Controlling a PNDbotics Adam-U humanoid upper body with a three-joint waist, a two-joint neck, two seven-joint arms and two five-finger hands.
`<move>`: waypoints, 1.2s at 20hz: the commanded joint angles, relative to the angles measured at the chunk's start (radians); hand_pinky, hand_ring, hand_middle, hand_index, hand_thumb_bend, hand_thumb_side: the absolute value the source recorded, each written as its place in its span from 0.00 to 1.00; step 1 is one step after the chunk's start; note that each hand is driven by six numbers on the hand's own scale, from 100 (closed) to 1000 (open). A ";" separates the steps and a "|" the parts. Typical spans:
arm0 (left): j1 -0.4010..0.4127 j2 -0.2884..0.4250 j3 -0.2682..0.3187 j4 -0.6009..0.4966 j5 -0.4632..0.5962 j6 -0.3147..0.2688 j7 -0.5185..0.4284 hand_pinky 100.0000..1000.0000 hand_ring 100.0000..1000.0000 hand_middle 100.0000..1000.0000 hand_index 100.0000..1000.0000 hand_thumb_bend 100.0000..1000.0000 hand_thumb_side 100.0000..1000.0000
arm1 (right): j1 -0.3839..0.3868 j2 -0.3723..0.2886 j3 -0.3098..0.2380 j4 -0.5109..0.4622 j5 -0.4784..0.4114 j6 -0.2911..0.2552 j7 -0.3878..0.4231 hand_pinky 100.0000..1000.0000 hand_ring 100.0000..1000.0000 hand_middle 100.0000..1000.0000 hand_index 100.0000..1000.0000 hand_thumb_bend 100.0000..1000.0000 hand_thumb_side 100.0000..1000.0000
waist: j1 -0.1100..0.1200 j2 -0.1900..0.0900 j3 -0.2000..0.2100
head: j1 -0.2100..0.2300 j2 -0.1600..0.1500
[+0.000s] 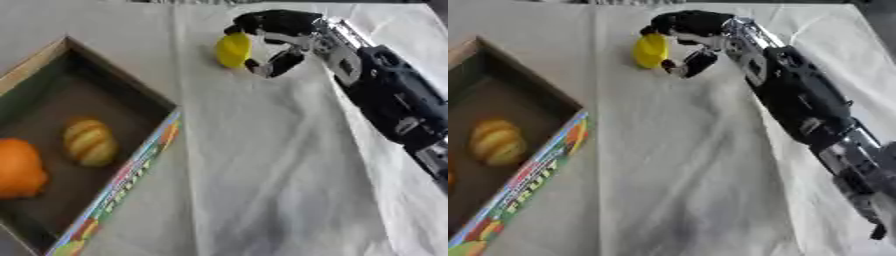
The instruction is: Pick up objects on the table and place them in the box.
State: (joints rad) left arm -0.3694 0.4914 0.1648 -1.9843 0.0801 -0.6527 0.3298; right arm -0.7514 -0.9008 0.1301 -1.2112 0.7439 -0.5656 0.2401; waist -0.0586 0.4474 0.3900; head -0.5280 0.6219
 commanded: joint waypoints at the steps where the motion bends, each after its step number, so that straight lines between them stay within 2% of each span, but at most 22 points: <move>1: -0.007 0.014 0.015 -0.016 0.007 0.002 -0.006 0.81 0.80 0.74 0.86 0.00 0.34 | -0.018 -0.018 -0.012 0.003 0.022 0.005 -0.013 0.92 1.00 0.81 0.97 0.00 0.17 | 0.003 -0.017 0.003 | -0.008 -0.017; 3: -0.008 0.012 0.015 -0.016 0.008 0.003 -0.007 0.81 0.80 0.74 0.86 0.00 0.34 | -0.019 -0.015 -0.011 0.008 0.025 0.011 -0.021 0.90 1.00 0.76 0.92 0.00 0.11 | 0.002 -0.014 0.005 | -0.011 -0.018; 4: -0.008 0.011 0.015 -0.016 0.009 0.003 -0.008 0.81 0.80 0.74 0.86 0.00 0.34 | -0.020 -0.013 -0.011 0.010 0.022 0.014 -0.025 0.87 1.00 0.69 0.87 0.00 0.02 | 0.001 -0.013 0.005 | -0.012 -0.019; 5: -0.008 0.011 0.015 -0.016 0.009 0.003 -0.009 0.81 0.80 0.74 0.86 0.00 0.34 | -0.020 -0.011 -0.011 0.011 0.013 0.018 -0.030 0.85 1.00 0.66 0.84 0.00 0.02 | 0.001 -0.013 0.006 | -0.013 -0.019; 6: -0.008 0.010 0.015 -0.016 0.009 0.004 -0.009 0.81 0.80 0.74 0.86 0.00 0.35 | -0.021 -0.009 -0.010 0.010 -0.001 0.023 -0.037 0.83 1.00 0.57 0.77 0.00 0.03 | 0.001 -0.012 0.006 | -0.014 -0.018; 7: -0.007 0.009 0.015 -0.016 0.010 0.004 -0.010 0.81 0.80 0.74 0.86 0.00 0.35 | -0.021 -0.008 -0.009 0.008 -0.017 0.030 -0.045 0.82 1.00 0.56 0.76 0.00 0.03 | 0.002 -0.012 0.006 | -0.014 -0.017; 8: -0.006 0.009 0.015 -0.016 0.010 0.005 -0.011 0.81 0.79 0.74 0.86 0.00 0.35 | -0.022 -0.008 -0.009 0.004 -0.032 0.039 -0.056 0.79 1.00 0.46 0.67 0.00 0.02 | 0.002 -0.013 0.005 | -0.014 -0.015; 9: -0.007 0.008 0.015 -0.016 0.010 0.005 -0.011 0.81 0.79 0.74 0.86 0.00 0.35 | -0.023 -0.009 -0.008 -0.001 -0.044 0.050 -0.069 0.78 1.00 0.44 0.65 0.00 0.02 | 0.002 -0.013 0.005 | -0.015 -0.014; 10: -0.007 0.008 0.014 -0.016 0.011 0.005 -0.012 0.81 0.79 0.74 0.86 0.00 0.35 | -0.024 -0.010 -0.006 -0.006 -0.052 0.059 -0.083 0.74 0.95 0.37 0.57 0.00 0.01 | 0.003 -0.014 0.005 | -0.015 -0.015; 14: -0.007 0.009 0.013 -0.016 0.012 0.004 -0.015 0.81 0.79 0.74 0.86 0.00 0.35 | -0.024 -0.011 -0.002 -0.015 -0.073 0.085 -0.154 0.70 0.87 0.27 0.45 0.00 0.01 | 0.004 -0.017 0.009 | -0.021 -0.016; 17: -0.006 0.010 0.013 -0.016 0.015 0.003 -0.015 0.81 0.79 0.74 0.86 0.00 0.35 | -0.023 -0.010 0.002 -0.013 -0.112 0.092 -0.192 0.69 0.85 0.25 0.39 0.00 0.05 | 0.004 -0.020 0.012 | -0.024 -0.015; 20: -0.002 0.012 0.013 -0.016 0.017 0.003 -0.015 0.81 0.79 0.73 0.86 0.00 0.35 | -0.021 -0.014 0.009 -0.026 -0.162 0.095 -0.202 0.69 0.85 0.24 0.39 0.00 0.08 | 0.005 -0.028 0.011 | -0.023 -0.006; 24: 0.002 0.018 0.012 -0.016 0.020 0.003 -0.015 0.81 0.79 0.73 0.86 0.00 0.34 | -0.001 -0.044 0.014 -0.108 -0.238 0.089 -0.186 0.69 0.84 0.25 0.39 0.00 0.07 | 0.007 -0.042 0.005 | -0.025 0.007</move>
State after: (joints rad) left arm -0.3646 0.4827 0.1649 -1.9843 0.0938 -0.6498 0.3176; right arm -0.7421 -0.8940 0.1499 -1.2789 0.5341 -0.4749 0.0527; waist -0.0576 0.4325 0.3949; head -0.5485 0.6247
